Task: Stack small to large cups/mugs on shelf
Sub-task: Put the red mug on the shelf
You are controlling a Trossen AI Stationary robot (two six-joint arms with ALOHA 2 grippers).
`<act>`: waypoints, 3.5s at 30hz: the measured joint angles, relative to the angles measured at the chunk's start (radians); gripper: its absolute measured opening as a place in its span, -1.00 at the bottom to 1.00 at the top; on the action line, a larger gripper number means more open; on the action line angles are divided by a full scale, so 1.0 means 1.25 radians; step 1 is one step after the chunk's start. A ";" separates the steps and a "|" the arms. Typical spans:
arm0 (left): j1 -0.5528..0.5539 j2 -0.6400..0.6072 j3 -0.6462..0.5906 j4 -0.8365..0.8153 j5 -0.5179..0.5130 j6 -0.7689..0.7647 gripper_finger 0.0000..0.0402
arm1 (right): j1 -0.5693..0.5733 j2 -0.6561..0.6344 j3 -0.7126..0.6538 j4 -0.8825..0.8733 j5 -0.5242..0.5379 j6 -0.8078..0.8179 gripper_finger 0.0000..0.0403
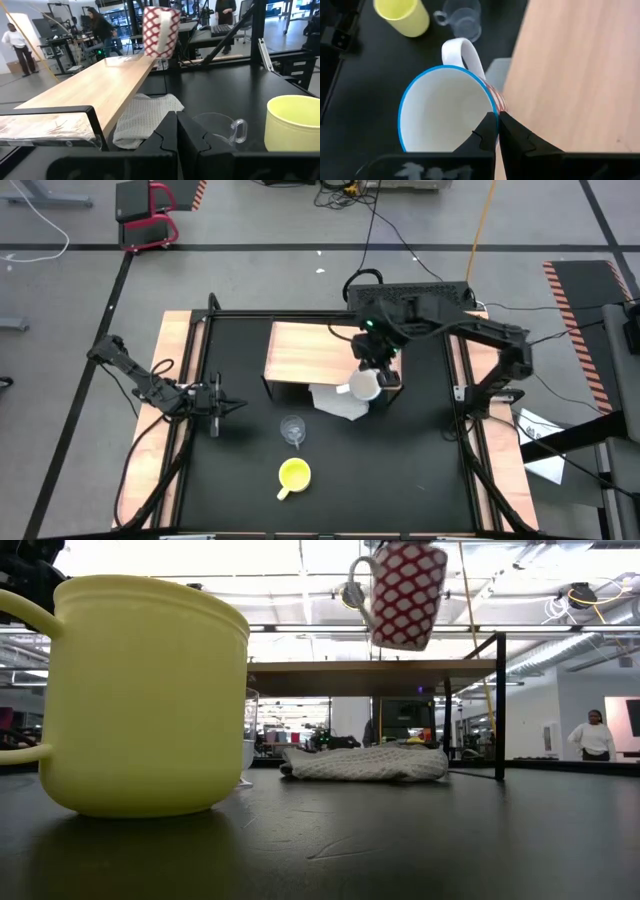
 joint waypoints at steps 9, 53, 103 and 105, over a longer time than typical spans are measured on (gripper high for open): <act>0.000 0.000 0.000 -0.024 0.000 -0.016 -1.00 | -0.078 0.128 0.247 -0.150 -0.005 -0.041 -1.00; 0.000 0.000 0.000 -0.042 0.001 -0.015 -1.00 | -0.222 0.189 0.275 -0.168 -0.103 -0.082 -1.00; 0.000 0.000 0.000 -0.064 0.001 -0.029 -1.00 | -0.269 0.209 0.223 -0.104 -0.103 -0.084 -1.00; 0.000 0.000 0.000 -0.064 0.001 -0.029 -1.00 | -0.269 0.209 0.223 -0.103 -0.103 -0.084 -1.00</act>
